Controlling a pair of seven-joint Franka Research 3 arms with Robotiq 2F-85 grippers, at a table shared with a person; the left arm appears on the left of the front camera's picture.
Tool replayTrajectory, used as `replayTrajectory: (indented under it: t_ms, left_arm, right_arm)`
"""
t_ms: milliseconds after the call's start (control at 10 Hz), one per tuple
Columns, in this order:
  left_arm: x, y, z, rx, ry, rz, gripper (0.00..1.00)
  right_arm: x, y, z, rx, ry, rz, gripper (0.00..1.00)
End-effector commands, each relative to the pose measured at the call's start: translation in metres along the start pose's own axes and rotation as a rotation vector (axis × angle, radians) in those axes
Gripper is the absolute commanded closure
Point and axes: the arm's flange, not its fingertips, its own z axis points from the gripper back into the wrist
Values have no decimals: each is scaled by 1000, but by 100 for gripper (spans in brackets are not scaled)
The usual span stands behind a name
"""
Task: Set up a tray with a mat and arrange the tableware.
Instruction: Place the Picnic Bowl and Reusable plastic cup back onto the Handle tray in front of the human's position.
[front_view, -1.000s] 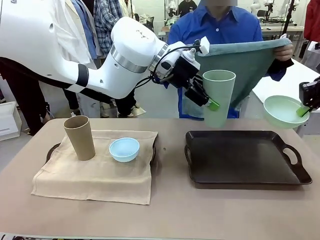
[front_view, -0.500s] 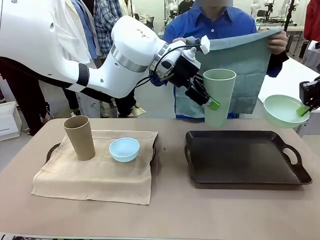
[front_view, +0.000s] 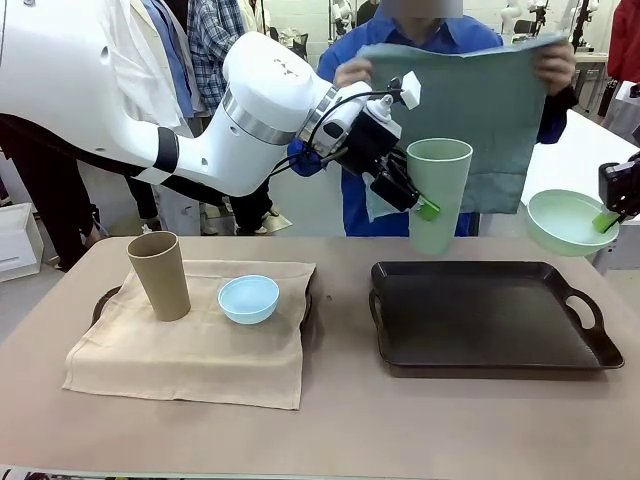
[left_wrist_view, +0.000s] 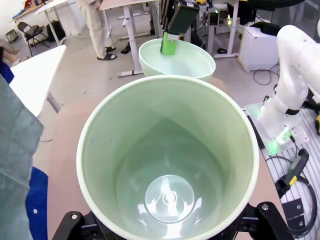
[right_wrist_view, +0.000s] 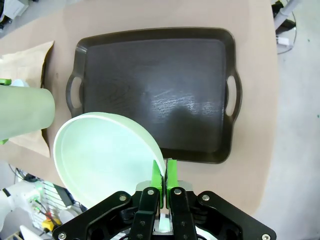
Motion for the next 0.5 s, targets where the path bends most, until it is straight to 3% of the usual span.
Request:
replayTrajectory:
  t_ms: [0,400]
  left_arm:
    - [2,0,2,-5,-12,-2,100]
    - [2,0,2,-5,-12,-2,100]
  right_arm:
    - [1,0,2,0,-3,1,100]
    - [1,0,2,0,-3,1,100]
